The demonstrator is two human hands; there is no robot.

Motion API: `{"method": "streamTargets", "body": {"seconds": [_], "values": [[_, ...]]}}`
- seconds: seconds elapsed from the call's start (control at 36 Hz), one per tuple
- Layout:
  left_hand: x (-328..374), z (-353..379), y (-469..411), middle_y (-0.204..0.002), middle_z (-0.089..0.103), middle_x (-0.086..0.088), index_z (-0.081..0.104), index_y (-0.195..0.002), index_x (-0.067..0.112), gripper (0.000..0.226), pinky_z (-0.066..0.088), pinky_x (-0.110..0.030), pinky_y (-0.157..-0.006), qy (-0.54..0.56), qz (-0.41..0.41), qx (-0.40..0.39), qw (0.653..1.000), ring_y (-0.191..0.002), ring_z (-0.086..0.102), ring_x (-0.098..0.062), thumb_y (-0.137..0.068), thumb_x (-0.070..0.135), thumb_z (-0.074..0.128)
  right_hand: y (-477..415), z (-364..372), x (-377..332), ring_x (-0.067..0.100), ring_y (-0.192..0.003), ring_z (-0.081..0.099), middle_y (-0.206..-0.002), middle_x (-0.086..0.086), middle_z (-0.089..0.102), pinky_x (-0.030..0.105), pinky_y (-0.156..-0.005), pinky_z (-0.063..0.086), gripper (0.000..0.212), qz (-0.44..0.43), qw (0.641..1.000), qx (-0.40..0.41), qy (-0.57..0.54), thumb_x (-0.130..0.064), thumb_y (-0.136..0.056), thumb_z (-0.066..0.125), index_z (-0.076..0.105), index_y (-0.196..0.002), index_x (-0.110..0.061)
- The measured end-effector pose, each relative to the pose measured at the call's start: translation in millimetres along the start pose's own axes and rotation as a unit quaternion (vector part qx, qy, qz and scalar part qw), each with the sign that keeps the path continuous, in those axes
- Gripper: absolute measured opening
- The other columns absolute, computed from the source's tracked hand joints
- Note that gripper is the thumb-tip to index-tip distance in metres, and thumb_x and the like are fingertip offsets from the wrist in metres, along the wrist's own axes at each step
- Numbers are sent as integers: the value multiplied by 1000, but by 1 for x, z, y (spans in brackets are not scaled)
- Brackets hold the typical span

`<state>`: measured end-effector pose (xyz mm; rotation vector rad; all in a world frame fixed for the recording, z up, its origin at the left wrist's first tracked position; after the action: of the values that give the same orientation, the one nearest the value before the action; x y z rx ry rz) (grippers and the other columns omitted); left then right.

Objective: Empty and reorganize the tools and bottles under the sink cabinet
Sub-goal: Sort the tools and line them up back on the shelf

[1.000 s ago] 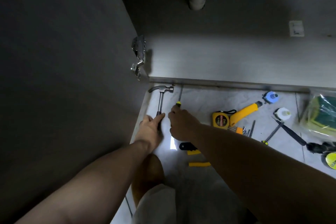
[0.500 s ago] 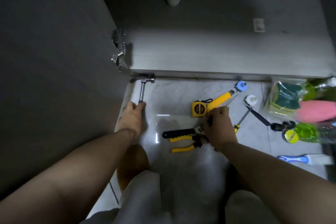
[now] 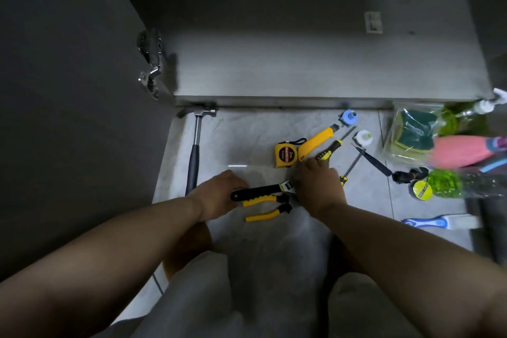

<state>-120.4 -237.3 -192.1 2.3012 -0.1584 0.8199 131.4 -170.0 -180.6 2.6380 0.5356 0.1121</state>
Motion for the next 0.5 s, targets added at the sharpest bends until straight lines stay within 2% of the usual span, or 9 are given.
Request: {"method": "streamTargets", "body": {"seconds": [0.06,0.08,0.22,0.31,0.36,0.5], "values": [[-2,-1,1,-125,51,2,62,-133,28,36,42,-24,-103,3,-1,-2,1000,-115,53,-13,-97,29,64,-1,6,-6,33,-122,51,-140,7,47,43,-95,47,57,-5,997,-68,-42,-38,-86,70,50,-137,-20],[-2,-1,1,-126,52,1,61,-133,27,36,42,-24,-102,4,-1,-3,1000,-115,53,-14,-97,27,64,-2,8,-8,32,-122,51,-142,7,45,44,-95,48,60,6,995,-77,-57,-36,-85,71,48,-138,-19],[-3,2,-1,-126,53,0,60,-135,24,38,43,-27,-104,0,-5,-8,1000,-117,53,-15,-97,19,63,-10,10,-10,33,-120,52,-141,9,44,43,-90,52,57,55,990,-94,-90,-26,-83,76,51,-133,-15],[-4,4,-2,-126,54,0,60,-135,24,38,42,-26,-104,-2,-3,-2,1000,-118,52,-15,-97,20,64,-19,5,-11,34,-116,57,-137,8,47,43,-88,55,61,48,986,-124,-104,-19,-76,81,53,-130,-13],[-4,5,-3,-126,54,0,60,-135,24,40,43,-28,-104,0,-7,0,1000,-119,51,-16,-96,21,65,-23,2,-10,33,-115,59,-136,7,50,43,-89,56,61,35,984,-137,-109,-23,-75,82,55,-129,-13],[-1,11,-5,-130,51,-2,54,-142,23,48,43,-35,-107,-11,-15,-19,1000,-122,49,-18,-95,23,66,-19,3,-6,32,-112,62,-126,7,61,36,-84,53,53,12,984,-123,-128,-22,-76,76,58,-127,-18]]}}
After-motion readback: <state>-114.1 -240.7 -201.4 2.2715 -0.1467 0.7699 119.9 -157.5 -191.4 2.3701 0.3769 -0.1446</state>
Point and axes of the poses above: each hand's wrist, its own y-axis away from the middle knuckle, its own z-axis out of the palm, x = y × z, the point moved 1 cm from there along -y, towards the middle knuckle
